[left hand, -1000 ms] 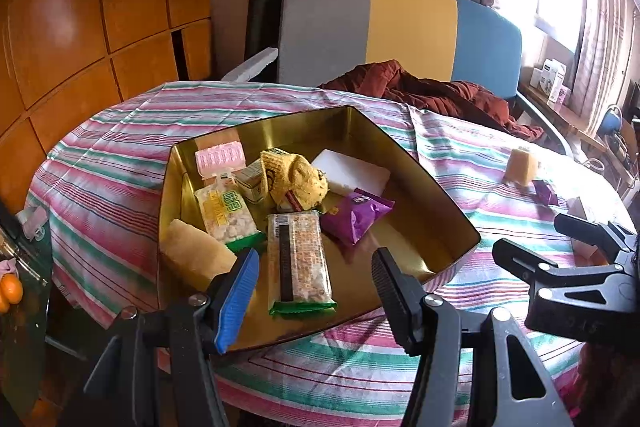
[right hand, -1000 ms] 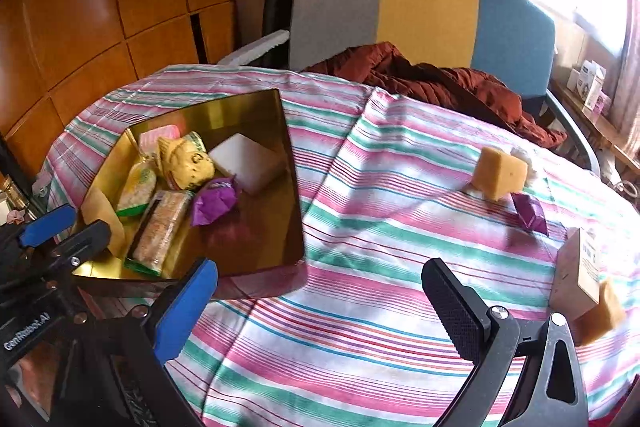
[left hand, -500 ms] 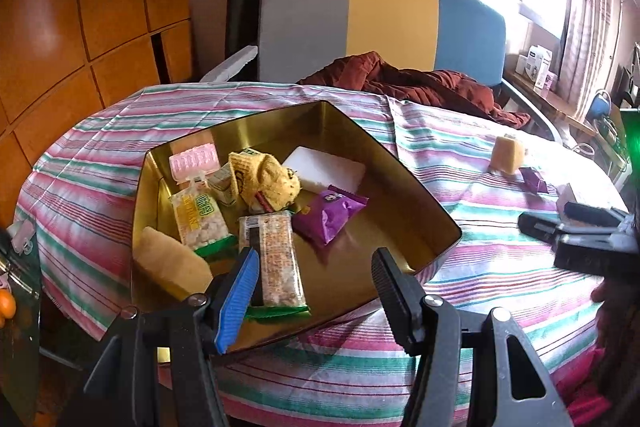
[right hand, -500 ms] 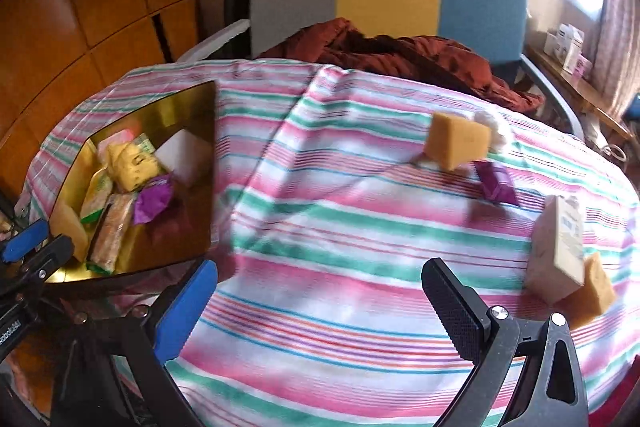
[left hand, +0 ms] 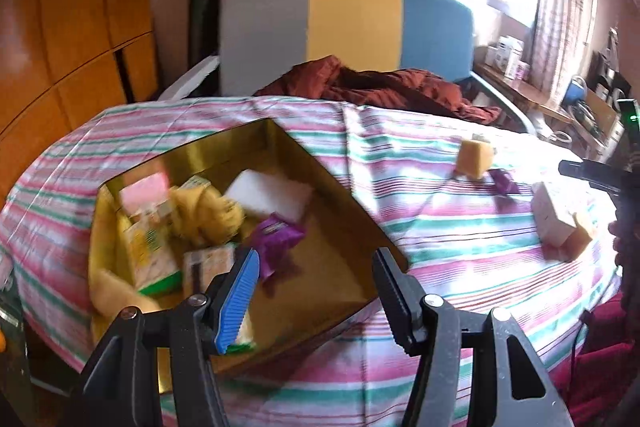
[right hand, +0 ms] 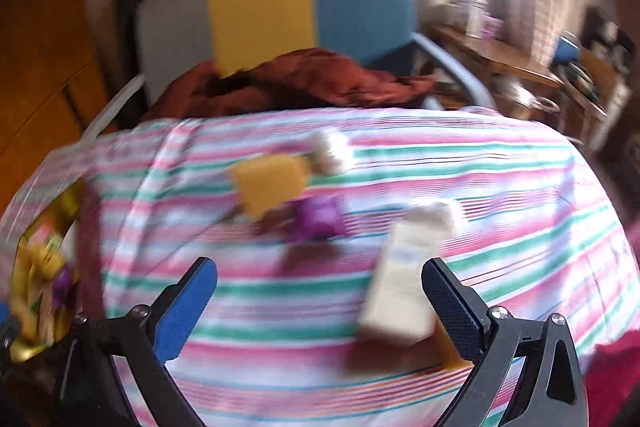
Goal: Organize objects
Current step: 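Swing both tools back toward the remaining items on the cloth, then grasp the yellow sponge with the left tool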
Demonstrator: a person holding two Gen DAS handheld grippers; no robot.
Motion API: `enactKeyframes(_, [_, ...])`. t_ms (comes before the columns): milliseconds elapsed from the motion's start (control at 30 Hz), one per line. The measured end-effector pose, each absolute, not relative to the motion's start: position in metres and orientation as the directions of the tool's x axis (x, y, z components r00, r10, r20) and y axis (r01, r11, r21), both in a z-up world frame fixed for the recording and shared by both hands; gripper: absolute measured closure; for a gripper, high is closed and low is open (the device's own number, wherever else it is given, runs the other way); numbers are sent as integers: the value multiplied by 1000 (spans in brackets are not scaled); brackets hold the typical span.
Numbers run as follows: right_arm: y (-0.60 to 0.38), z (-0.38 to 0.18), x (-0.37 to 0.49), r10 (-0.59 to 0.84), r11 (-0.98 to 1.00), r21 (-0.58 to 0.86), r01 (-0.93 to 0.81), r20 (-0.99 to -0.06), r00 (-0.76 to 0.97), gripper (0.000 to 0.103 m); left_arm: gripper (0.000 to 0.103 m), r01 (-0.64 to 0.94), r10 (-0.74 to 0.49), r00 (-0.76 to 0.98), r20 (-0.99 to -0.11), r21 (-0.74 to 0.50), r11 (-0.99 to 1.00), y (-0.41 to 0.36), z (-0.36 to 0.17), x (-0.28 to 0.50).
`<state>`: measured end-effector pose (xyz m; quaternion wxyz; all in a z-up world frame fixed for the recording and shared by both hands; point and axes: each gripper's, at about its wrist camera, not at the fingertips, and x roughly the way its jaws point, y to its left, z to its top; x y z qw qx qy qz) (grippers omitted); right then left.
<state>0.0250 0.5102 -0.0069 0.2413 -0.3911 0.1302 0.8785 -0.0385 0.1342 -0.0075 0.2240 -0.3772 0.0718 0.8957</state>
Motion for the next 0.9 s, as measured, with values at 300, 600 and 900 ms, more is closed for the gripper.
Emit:
enactKeyframes(300, [586, -28, 53, 274, -699, 261, -665, -761, -587, 0, 32, -576, 445, -560, -699, -57, -815, 202, 6, -49])
enactKeyframes(600, [596, -27, 66, 224, -646, 374, -666, -741, -633, 0, 32, -705, 510, -482, -712, -30, -709, 301, 6, -75])
enactKeyframes(900, [600, -31, 67, 169, -633, 421, -649, -744, -647, 0, 31, -786, 535, -366, -761, -55, -616, 390, -18, -120])
